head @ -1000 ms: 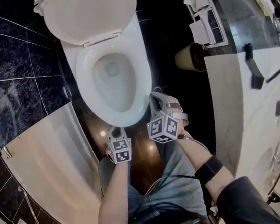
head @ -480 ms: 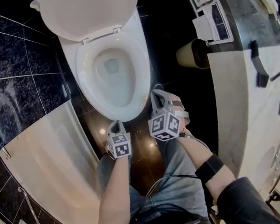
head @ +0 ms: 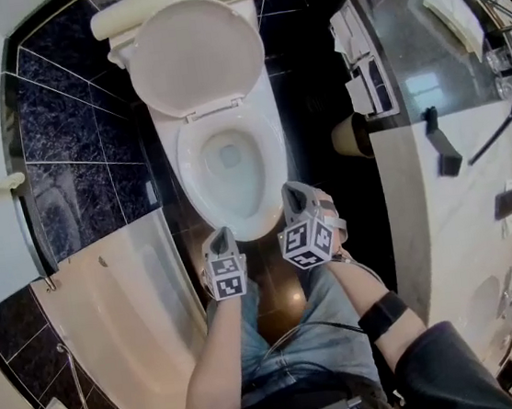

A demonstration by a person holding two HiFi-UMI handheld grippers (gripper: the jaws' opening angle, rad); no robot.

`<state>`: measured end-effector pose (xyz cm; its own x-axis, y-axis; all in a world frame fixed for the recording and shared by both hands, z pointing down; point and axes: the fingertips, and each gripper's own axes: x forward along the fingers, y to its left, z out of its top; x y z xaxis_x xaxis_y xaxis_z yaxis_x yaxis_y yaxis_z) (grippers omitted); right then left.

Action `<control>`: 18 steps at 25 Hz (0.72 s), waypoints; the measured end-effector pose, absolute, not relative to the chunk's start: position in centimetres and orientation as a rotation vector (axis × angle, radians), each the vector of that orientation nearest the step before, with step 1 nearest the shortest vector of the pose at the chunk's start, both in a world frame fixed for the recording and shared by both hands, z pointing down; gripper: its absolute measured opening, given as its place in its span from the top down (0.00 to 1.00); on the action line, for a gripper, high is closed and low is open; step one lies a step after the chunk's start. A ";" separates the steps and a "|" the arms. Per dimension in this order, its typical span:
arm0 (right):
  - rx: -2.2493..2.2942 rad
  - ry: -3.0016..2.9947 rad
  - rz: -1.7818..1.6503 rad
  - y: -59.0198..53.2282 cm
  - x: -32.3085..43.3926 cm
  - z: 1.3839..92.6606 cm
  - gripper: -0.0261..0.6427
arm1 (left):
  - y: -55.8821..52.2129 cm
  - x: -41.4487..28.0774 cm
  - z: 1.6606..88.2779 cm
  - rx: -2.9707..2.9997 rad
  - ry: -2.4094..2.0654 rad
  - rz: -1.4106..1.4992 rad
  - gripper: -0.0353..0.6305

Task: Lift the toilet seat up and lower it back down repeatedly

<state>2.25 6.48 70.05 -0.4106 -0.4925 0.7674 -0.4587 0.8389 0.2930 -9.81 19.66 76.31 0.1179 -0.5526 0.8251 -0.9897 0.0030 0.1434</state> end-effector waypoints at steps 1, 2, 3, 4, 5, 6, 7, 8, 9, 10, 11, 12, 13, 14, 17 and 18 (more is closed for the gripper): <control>0.703 -2.080 -0.036 6.1 1.9 68.4 0.93 | 19.0 -10.3 74.2 1.659 -1.545 0.727 0.95; 0.709 -2.095 -0.028 5.8 1.7 66.7 0.93 | 18.3 -10.7 71.9 1.676 -1.562 0.716 0.95; 0.712 -2.110 -0.022 5.4 1.4 65.0 0.93 | 17.6 -11.1 69.6 1.696 -1.579 0.706 0.95; 0.717 -2.124 -0.015 4.9 1.1 63.3 0.93 | 16.9 -11.4 67.2 1.717 -1.595 0.699 0.95; 0.724 -2.139 -0.007 4.4 0.9 61.5 0.93 | 16.2 -11.7 64.9 1.740 -1.611 0.694 0.95; 0.733 -2.154 0.004 3.9 0.5 59.7 0.93 | 15.6 -12.0 62.5 1.762 -1.626 0.691 0.95; 0.742 -2.171 0.017 3.5 0.2 57.9 0.93 | 15.2 -12.2 60.3 1.778 -1.643 0.685 0.95; 0.749 -2.189 0.029 3.1 0.0 56.2 0.93 | 14.8 -12.5 58.1 1.786 -1.660 0.675 0.95; 0.755 -2.206 0.036 2.8 -0.3 54.4 0.93 | 14.5 -12.8 56.1 1.790 -1.679 0.662 0.95; 0.760 -2.223 0.038 2.5 -0.5 52.8 0.93 | 14.2 -13.1 54.2 1.793 -1.698 0.646 0.95; 0.764 -2.239 0.037 2.1 -0.8 51.2 0.93 | 13.9 -13.3 52.5 1.797 -1.715 0.631 0.95; 0.767 -2.255 0.037 1.7 -1.0 49.7 0.93 | 13.5 -13.4 50.9 1.803 -1.729 0.618 0.95; 0.771 -2.272 0.041 1.5 -1.2 48.5 0.93 | 13.3 -13.6 49.5 1.809 -1.744 0.609 0.95; 0.776 -2.289 0.048 1.2 -1.3 47.3 0.93 | 13.1 -13.8 48.3 1.813 -1.760 0.602 0.95; 0.790 -2.352 0.076 0.6 -1.4 43.4 0.93 | 12.5 -13.9 44.7 1.840 -1.814 0.570 0.95; 0.792 -2.373 0.087 0.5 -1.4 42.4 0.93 | 12.4 -13.9 43.6 1.850 -1.832 0.558 0.95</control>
